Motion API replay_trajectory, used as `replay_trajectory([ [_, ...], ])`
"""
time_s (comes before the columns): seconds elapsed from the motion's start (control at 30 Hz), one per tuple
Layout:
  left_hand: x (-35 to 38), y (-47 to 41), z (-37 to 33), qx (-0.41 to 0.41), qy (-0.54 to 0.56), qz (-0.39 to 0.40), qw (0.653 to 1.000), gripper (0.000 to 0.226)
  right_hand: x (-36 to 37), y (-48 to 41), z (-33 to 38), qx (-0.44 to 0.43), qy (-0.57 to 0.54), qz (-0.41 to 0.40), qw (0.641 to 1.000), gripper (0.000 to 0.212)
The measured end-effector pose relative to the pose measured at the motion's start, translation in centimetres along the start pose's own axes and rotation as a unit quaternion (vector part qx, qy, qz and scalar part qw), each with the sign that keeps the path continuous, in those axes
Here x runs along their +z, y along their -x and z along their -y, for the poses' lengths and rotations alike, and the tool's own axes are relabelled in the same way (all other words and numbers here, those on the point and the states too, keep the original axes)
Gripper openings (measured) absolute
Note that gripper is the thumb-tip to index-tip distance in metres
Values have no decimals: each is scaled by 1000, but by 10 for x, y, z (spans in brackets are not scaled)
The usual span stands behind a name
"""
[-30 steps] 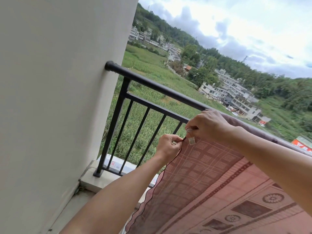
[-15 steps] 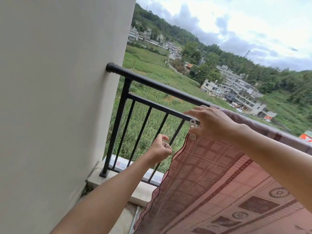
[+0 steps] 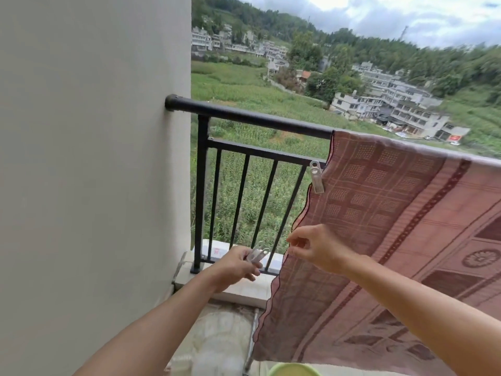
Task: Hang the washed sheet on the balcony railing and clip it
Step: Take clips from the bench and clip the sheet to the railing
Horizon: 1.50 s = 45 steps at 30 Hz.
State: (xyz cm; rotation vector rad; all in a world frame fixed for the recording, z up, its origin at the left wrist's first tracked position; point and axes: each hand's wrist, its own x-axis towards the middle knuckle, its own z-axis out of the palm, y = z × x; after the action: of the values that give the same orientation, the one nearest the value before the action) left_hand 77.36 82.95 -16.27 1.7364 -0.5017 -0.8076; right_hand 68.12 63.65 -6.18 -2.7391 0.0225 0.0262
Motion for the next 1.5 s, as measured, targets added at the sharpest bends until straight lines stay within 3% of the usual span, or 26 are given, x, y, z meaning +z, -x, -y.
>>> replay_trajectory([
  [0.13,7,5,-5,13,-22,50,998,33,23,10,-4,31,-49,-1,998,22],
  [0.47,22,-10,-6,45,-128,134,982,20,27,36,-11,83,-112,-36,990,4],
  [0.5,24,-16,-4,41,-143,117,982,28,24,40,-13,98,-106,-43,989,5],
  [0.6,24,-39,1,-8,-161,21,987,77,11,54,-20,132,-93,-66,985,9],
  [0.7,26,-63,0,-35,-144,-18,989,97,0,66,-22,138,-82,-88,983,7],
  [0.8,32,-81,-10,-23,-80,-6,997,84,-9,77,-21,142,-73,-92,983,8],
  [0.97,28,-109,0,7,-24,-22,999,8,-15,86,-21,158,-51,-73,983,10],
  [1.13,25,-96,20,78,-83,-136,984,24,-22,78,-9,174,-10,-54,983,49],
  [1.27,37,-95,30,70,-44,-148,986,20,-22,61,-4,127,48,-28,990,23],
  [1.4,50,-88,33,17,7,-111,994,2,-20,31,15,65,108,34,991,32],
  [1.5,50,-84,46,-4,-18,-151,988,37,-14,-3,32,-9,152,38,988,29],
])
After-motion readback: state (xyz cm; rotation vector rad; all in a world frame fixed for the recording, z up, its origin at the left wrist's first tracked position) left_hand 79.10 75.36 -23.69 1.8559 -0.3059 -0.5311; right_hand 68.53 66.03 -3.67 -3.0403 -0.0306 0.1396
